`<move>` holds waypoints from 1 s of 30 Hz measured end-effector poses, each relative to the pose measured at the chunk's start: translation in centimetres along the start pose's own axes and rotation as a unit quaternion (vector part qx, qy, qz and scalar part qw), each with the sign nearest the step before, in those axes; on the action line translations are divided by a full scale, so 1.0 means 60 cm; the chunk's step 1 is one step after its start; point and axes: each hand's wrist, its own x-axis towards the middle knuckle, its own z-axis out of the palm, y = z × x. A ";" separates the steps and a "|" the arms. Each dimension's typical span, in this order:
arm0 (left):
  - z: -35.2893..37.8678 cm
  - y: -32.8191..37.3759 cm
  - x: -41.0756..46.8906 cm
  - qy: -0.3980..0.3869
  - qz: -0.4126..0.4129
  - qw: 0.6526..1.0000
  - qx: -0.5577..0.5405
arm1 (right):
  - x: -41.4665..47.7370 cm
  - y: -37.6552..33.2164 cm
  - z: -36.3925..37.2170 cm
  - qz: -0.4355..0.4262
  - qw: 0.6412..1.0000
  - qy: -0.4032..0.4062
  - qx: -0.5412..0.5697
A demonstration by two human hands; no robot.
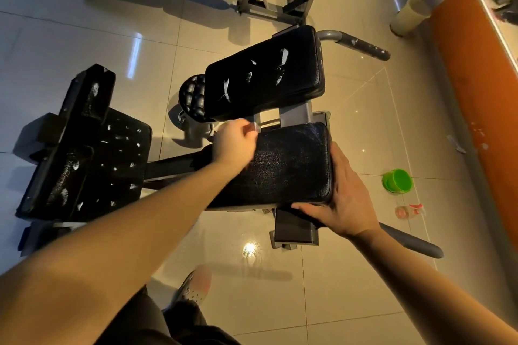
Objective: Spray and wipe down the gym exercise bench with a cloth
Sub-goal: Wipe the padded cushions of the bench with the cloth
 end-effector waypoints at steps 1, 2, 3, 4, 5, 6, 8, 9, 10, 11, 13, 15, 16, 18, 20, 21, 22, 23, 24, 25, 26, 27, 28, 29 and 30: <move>0.011 0.037 -0.009 -0.013 0.033 0.999 -0.019 | 0.001 -0.002 0.000 -0.001 1.000 0.001 0.002; 0.015 0.067 -0.025 -0.035 0.066 0.997 -0.032 | 0.002 -0.004 0.000 -0.004 1.000 0.002 0.005; 0.017 0.084 -0.046 -0.061 0.104 0.992 -0.037 | 0.002 -0.005 0.000 -0.008 1.000 0.003 0.007; 0.015 0.087 -0.069 -0.085 0.143 0.985 -0.038 | 0.002 -0.005 0.001 -0.011 1.000 0.005 0.009; 0.010 0.072 -0.083 -0.101 0.173 0.979 -0.033 | 0.002 -0.004 0.001 -0.015 1.000 0.006 0.009; 0.003 0.047 -0.088 -0.103 0.185 0.977 -0.023 | 0.003 -0.003 0.001 -0.015 1.000 0.005 0.009; -0.016 -0.021 -0.069 -0.073 0.132 0.988 0.019 | 0.002 -0.002 0.000 -0.006 1.000 0.001 0.006; -0.026 -0.055 -0.049 -0.049 0.071 0.996 0.038 | 0.001 -0.001 0.000 -0.004 1.000 0.001 0.001; -0.034 -0.079 -0.028 -0.028 0.011 0.998 0.053 | 0.001 -0.001 0.000 -0.003 1.000 0.002 -0.005; -0.033 -0.089 -0.011 -0.013 -0.031 0.998 0.057 | 0.001 -0.001 0.000 -0.002 1.000 0.002 -0.009; -0.020 -0.044 -0.007 -0.004 -0.024 0.999 0.026 | 0.000 -0.002 0.000 -0.003 1.000 0.003 -0.010; 0.006 0.039 -0.028 -0.020 0.045 0.998 -0.034 | -0.001 -0.003 0.000 -0.006 1.000 0.008 -0.007; 0.014 0.082 -0.048 -0.041 0.082 0.994 -0.057 | -0.002 -0.001 0.001 -0.007 1.000 0.008 -0.010; 0.022 0.133 -0.092 -0.093 0.167 0.979 -0.070 | -0.003 0.002 0.003 0.001 1.000 0.010 -0.025; 0.015 0.113 -0.118 -0.113 0.222 0.966 -0.072 | -0.002 -0.001 0.000 -0.001 1.000 0.009 -0.021; 0.008 0.081 -0.116 -0.110 0.220 0.967 -0.065 | -0.001 -0.002 -0.002 -0.005 1.000 0.008 -0.010; -0.003 0.047 -0.109 -0.098 0.200 0.974 -0.044 | 0.000 -0.003 -0.002 -0.007 1.000 0.007 -0.001; -0.012 0.008 -0.093 -0.080 0.157 0.984 -0.021 | 0.001 -0.005 -0.002 -0.007 1.000 0.007 0.004; -0.020 -0.029 -0.072 -0.054 0.105 0.993 0.005 | 0.002 -0.004 -0.002 -0.008 1.000 0.007 0.003; -0.027 -0.057 -0.052 -0.034 0.047 0.998 0.021 | 0.002 -0.001 -0.001 -0.009 1.000 0.008 0.000; -0.028 -0.068 -0.039 -0.018 0.007 0.999 0.031 | 0.000 0.003 0.000 -0.007 1.000 0.008 -0.005; -0.025 -0.058 -0.039 -0.004 -0.014 0.999 0.028 | -0.002 0.006 0.002 -0.005 1.000 0.006 -0.009; -0.017 -0.031 -0.049 0.000 -0.011 1.000 0.010 | -0.003 0.007 0.003 -0.004 1.000 0.005 -0.011; -0.006 0.005 -0.068 -0.011 0.010 1.000 -0.015 | -0.003 0.005 0.002 -0.004 1.000 0.007 -0.011; 0.004 0.042 -0.093 -0.027 0.044 0.998 -0.042 | -0.001 0.002 0.001 -0.006 1.000 0.009 -0.011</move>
